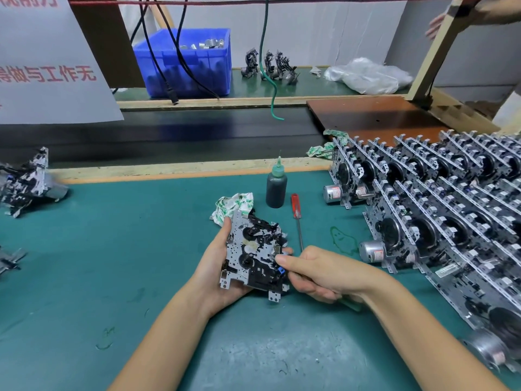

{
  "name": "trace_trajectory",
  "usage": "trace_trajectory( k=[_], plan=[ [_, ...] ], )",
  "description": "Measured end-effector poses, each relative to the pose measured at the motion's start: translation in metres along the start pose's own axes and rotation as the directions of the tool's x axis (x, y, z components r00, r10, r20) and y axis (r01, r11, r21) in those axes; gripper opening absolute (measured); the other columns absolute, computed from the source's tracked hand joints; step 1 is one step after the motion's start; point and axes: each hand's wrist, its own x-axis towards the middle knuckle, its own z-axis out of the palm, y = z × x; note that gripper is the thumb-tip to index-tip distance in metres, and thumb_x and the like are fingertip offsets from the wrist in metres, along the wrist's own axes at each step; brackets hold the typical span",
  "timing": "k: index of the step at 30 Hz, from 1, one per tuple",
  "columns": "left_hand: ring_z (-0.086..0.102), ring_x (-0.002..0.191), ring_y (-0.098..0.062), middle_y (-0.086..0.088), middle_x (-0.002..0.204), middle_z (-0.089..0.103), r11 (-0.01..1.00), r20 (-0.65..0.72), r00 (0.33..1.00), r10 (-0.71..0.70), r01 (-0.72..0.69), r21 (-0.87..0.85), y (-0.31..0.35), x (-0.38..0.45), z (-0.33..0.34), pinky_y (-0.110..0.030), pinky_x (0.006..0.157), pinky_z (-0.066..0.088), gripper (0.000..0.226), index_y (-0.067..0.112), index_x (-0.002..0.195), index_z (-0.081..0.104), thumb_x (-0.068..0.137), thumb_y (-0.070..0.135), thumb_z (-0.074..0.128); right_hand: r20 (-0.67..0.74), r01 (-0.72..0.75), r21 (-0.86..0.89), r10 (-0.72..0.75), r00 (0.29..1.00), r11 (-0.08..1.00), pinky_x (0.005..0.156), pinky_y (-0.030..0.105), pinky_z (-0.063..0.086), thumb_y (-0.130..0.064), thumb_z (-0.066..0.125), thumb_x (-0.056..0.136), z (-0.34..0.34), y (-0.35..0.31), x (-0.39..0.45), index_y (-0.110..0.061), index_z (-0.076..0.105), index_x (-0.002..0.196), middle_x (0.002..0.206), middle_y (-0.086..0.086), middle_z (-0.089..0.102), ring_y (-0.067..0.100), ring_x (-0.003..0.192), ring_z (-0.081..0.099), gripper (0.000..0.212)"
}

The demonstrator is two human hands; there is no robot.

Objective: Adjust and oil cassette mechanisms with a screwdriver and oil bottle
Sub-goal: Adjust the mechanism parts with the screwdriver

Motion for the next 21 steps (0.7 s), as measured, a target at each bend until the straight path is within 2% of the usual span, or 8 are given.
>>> trace_trajectory(
  k=[9,13,16,18,21],
  plan=[
    [0.068,0.097,-0.032,-0.023,0.11,0.067,0.999,-0.01,1.0,0.003,-0.002,0.036,-0.001,0.001,0.0,-0.038,0.072,0.058,0.078,0.005,0.094,0.076,0.09,0.066,0.028,0.052,-0.013,-0.047,0.016,0.999,0.999,0.034,0.017,0.019,-0.043,0.034,0.101,-0.004,0.0,0.001,-0.016,0.034,0.044,0.028,-0.002,0.026,0.01,0.025,0.02,0.063],
    [0.069,0.097,-0.032,-0.023,0.108,0.068,0.999,-0.007,1.0,0.015,-0.015,0.029,-0.002,0.002,-0.002,-0.037,0.069,0.058,0.077,0.005,0.093,0.077,0.091,0.065,0.028,-0.008,0.017,-0.099,-0.018,1.0,0.995,0.039,0.023,0.025,-0.044,0.034,0.1,-0.001,0.003,0.001,-0.016,0.036,0.043,0.028,-0.002,0.03,0.012,0.027,0.024,0.064],
    [0.068,0.099,-0.032,-0.022,0.11,0.068,1.0,-0.005,1.0,0.016,-0.015,0.018,-0.002,0.002,-0.004,-0.038,0.069,0.058,0.076,0.006,0.094,0.076,0.091,0.065,0.029,-0.051,0.045,-0.102,-0.051,0.997,0.994,0.04,0.02,0.03,-0.044,0.034,0.1,0.002,0.005,0.002,-0.019,0.037,0.038,0.027,-0.003,0.032,0.011,0.027,0.028,0.067],
    [0.067,0.101,-0.032,-0.023,0.112,0.067,1.0,0.002,1.0,0.021,-0.021,0.019,-0.002,0.0,-0.004,-0.039,0.072,0.058,0.075,0.006,0.096,0.076,0.089,0.066,0.031,-0.079,0.064,-0.078,-0.07,0.994,0.995,0.044,0.021,0.034,-0.044,0.035,0.1,0.005,0.008,0.003,-0.021,0.039,0.033,0.027,-0.003,0.033,0.011,0.028,0.029,0.071],
    [0.063,0.109,-0.034,-0.025,0.121,0.062,0.999,0.016,0.999,0.038,-0.038,-0.017,-0.001,-0.004,-0.002,-0.043,0.087,0.053,0.08,0.003,0.106,0.072,0.087,0.069,0.032,-0.128,0.118,0.0,-0.117,0.985,0.993,0.045,0.016,0.036,-0.043,0.037,0.1,0.006,0.011,0.004,-0.021,0.044,0.035,0.026,-0.003,0.033,0.01,0.028,0.029,0.069]
  ],
)
